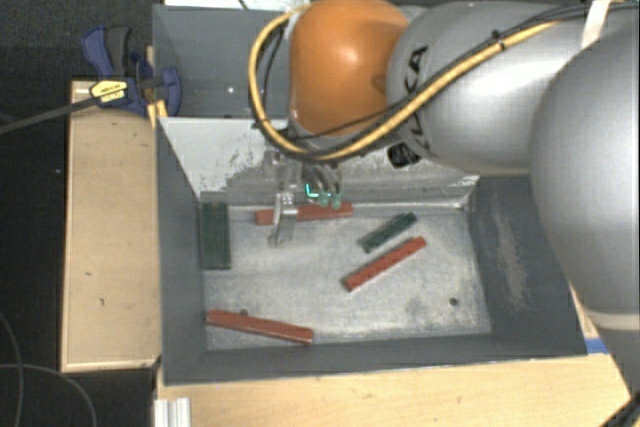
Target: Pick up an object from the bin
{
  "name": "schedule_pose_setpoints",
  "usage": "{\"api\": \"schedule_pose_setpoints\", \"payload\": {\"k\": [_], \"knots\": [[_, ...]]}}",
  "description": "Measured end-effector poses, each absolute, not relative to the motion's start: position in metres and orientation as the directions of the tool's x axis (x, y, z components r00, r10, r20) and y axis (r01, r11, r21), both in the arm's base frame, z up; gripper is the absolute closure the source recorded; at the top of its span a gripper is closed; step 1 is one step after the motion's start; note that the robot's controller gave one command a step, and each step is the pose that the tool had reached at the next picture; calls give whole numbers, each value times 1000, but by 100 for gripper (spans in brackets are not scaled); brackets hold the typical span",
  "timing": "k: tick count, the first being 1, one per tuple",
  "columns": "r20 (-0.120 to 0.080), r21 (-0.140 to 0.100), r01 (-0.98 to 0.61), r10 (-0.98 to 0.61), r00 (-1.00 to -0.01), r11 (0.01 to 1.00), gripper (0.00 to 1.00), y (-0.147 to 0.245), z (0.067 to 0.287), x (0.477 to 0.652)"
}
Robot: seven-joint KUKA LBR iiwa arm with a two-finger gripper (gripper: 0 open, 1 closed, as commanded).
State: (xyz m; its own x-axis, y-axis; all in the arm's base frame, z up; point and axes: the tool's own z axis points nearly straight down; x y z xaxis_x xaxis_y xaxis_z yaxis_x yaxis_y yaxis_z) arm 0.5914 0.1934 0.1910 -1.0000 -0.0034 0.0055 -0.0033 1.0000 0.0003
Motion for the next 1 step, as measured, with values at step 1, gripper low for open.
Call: {"api": "schedule_pose_setpoints", "payload": {"k": [1], "knots": [[4, -3, 283, 283, -959, 959, 0, 109, 76, 590]]}}
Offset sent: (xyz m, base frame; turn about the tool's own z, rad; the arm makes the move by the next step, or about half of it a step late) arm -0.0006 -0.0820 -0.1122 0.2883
